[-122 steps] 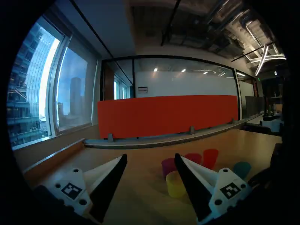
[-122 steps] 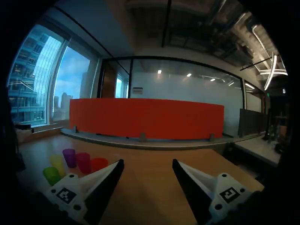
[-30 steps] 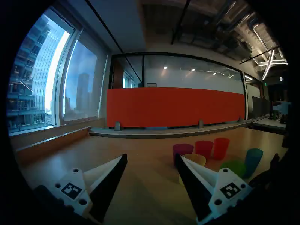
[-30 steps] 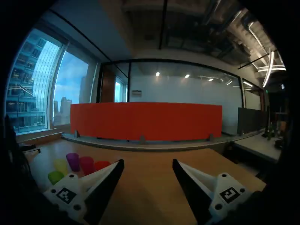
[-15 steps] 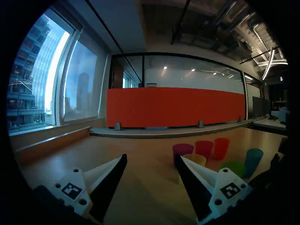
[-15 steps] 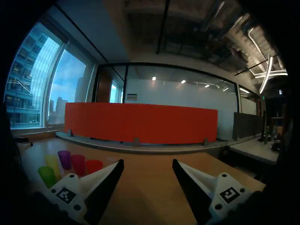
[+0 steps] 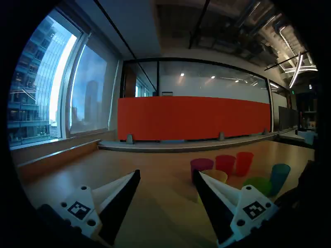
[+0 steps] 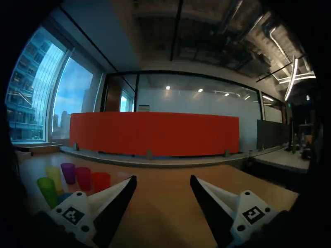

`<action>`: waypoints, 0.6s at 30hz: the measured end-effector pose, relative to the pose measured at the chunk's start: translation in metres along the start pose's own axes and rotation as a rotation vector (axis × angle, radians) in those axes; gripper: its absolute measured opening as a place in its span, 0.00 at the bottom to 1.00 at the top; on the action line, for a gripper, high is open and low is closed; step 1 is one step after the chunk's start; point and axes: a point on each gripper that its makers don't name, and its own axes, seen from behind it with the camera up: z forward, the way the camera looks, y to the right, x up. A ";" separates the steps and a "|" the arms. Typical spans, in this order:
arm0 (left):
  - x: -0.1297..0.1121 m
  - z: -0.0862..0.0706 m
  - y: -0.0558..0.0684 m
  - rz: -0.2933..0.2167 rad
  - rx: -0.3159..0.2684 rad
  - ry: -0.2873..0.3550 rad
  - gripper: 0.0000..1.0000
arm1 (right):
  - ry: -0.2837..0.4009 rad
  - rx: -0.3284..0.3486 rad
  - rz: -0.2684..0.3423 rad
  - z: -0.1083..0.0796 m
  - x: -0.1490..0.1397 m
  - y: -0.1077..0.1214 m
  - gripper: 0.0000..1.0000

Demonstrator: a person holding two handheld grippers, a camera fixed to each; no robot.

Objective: Pour water

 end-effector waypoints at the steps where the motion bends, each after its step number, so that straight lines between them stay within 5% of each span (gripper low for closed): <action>1: 0.000 0.000 0.000 0.000 0.000 0.000 0.94 | 0.000 0.001 0.007 0.000 -0.001 0.002 1.00; 18: 0.000 0.001 0.000 0.000 0.000 0.000 0.94 | -0.037 -0.001 0.044 0.007 -0.023 0.016 1.00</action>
